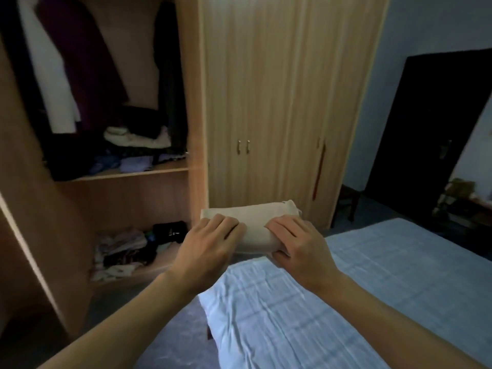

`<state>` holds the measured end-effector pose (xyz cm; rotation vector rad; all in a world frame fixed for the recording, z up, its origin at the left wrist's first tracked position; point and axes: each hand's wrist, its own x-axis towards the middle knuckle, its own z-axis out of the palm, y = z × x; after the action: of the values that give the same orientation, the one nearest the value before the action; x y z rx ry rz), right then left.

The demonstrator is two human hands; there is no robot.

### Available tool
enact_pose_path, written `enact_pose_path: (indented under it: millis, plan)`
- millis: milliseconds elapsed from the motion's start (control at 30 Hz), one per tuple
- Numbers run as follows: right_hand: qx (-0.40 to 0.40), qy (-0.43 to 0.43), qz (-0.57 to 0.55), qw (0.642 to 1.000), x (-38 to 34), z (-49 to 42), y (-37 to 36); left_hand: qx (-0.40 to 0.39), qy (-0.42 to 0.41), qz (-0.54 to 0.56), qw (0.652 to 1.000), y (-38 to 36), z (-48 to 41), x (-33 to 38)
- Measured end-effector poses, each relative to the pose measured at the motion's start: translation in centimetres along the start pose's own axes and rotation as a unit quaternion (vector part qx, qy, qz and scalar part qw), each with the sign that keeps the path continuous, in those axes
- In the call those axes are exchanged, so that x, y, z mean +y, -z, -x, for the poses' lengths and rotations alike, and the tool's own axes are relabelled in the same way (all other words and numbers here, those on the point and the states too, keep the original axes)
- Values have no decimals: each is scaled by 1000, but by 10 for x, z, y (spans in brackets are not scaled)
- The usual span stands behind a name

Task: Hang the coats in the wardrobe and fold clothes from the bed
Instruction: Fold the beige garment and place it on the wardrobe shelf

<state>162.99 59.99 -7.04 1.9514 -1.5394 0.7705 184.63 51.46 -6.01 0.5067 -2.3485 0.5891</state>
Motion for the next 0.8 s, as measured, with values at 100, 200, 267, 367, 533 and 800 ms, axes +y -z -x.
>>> enact_pose_path:
  millis: [100, 200, 267, 367, 533, 800]
  plan:
    - [9, 14, -23, 1000, -28, -52, -43, -8, 24, -15, 1000, -4, 27, -61]
    - [16, 15, -46, 999, -50, -90, -83, -40, 46, -38, 997, -14, 49, -111]
    - [12, 25, -60, 998, -58, -110, -108, -53, 60, -45, 996, -22, 60, -139]
    - [6, 43, -81, 996, -60, -137, -148, -55, 53, -58, 995, -41, 70, -179]
    - [5, 75, -122, 990, -44, -188, -226, -57, 54, -92, 993, -74, 63, -245]
    - [42, 94, -180, 978, -12, -282, -320, -106, 74, -135, 982, -96, 10, -338]
